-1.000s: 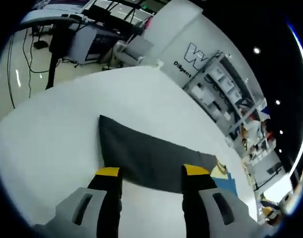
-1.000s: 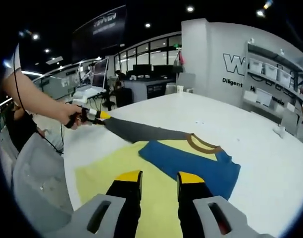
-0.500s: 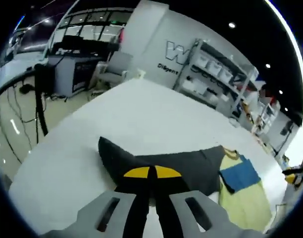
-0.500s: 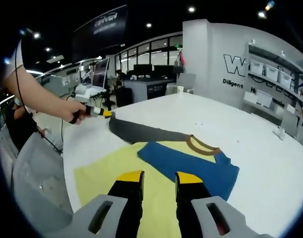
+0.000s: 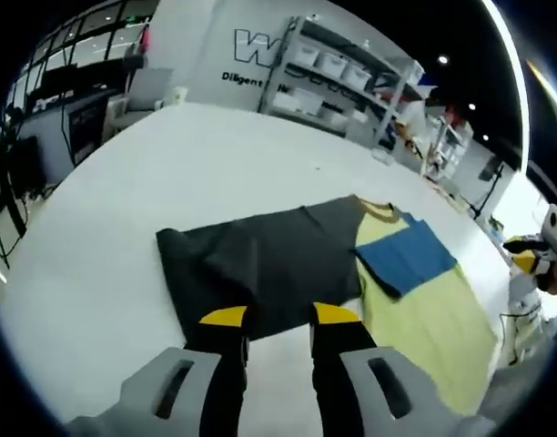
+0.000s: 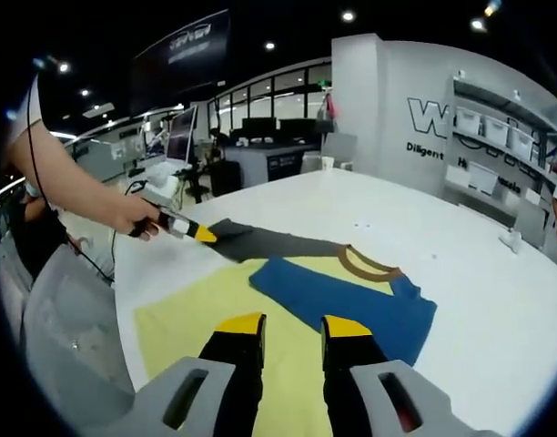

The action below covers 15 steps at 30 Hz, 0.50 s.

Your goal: Fold the garment on the visible template until the final outline fits inside the template.

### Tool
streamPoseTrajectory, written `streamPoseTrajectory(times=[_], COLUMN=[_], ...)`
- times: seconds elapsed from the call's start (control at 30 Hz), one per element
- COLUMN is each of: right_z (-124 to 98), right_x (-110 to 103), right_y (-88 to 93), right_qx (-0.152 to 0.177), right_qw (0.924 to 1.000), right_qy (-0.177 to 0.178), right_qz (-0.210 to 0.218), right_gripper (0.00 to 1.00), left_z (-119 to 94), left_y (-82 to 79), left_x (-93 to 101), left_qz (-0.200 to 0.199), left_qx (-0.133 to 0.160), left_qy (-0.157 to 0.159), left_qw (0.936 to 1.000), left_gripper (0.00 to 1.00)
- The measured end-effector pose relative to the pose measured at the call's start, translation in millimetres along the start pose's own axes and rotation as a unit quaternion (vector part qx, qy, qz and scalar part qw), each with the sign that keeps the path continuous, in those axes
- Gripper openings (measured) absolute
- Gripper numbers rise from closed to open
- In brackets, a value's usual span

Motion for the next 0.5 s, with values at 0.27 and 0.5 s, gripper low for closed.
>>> streamPoseTrajectory(times=[0.27, 0.5], right_z=[1.1, -0.6], right_x=[-2.0, 3.6], right_y=[4.9, 4.5], right_qx=[-0.003, -0.004], right_qw=[1.0000, 1.0000], right_qy=[-0.001, 0.007], right_qz=[0.003, 0.005], right_gripper=[0.18, 0.17], left_z=[4.3, 16.6], left_y=[-10.4, -12.8], left_x=[-14.6, -19.1], left_qz=[-0.104, -0.177], left_qx=[0.020, 0.014], left_qy=[-0.031, -0.045], left_qw=[0.9938, 0.9832], left_gripper=[0.21, 0.22])
Point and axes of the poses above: the point that each gripper's makers call its tool centre point, and the gripper's own axes: z roughly forward along the fingers, x roughly to its right, y roughly out of its underside, the point moved 8 cm from there along -z, roughly backward along the fingers, and after that the axes turned 8 degrees about x, right-handed, at the moved point
